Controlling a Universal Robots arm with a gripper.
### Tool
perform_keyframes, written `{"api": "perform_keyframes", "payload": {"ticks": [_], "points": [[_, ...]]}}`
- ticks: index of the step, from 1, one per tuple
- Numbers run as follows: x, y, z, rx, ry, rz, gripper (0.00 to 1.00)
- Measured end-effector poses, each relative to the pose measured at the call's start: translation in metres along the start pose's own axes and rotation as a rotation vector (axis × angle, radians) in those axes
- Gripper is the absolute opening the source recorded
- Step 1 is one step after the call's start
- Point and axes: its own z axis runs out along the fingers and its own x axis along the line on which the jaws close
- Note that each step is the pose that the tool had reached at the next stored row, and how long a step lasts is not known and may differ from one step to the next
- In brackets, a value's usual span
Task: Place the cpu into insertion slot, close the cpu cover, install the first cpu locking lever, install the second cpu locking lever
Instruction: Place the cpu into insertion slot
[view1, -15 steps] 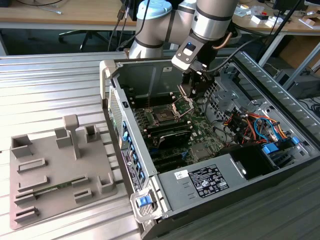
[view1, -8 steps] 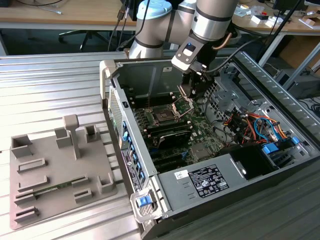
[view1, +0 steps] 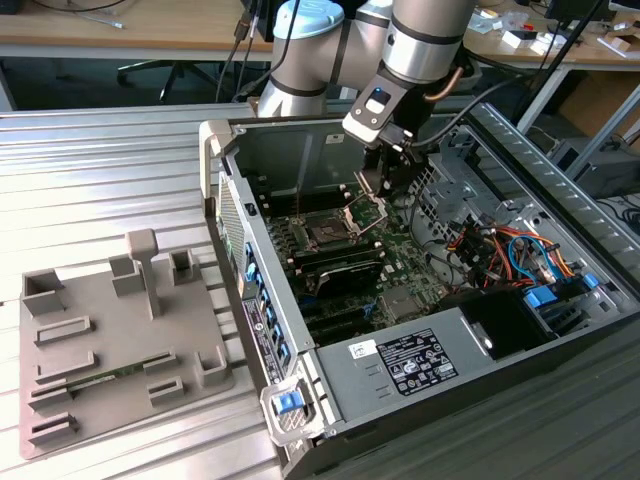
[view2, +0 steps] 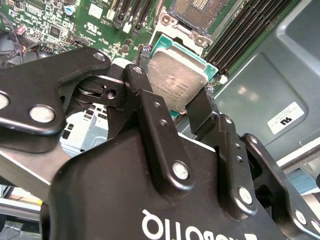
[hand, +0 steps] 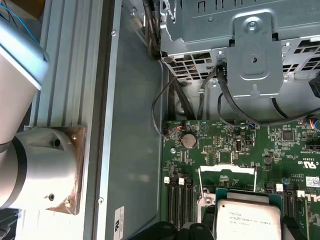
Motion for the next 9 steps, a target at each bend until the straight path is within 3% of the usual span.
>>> {"api": "perform_keyframes", "payload": {"ticks": [9], "points": [[0.0000,-0.0002,0.0015,0.0000,0.0000,0.000,0.55]]}}
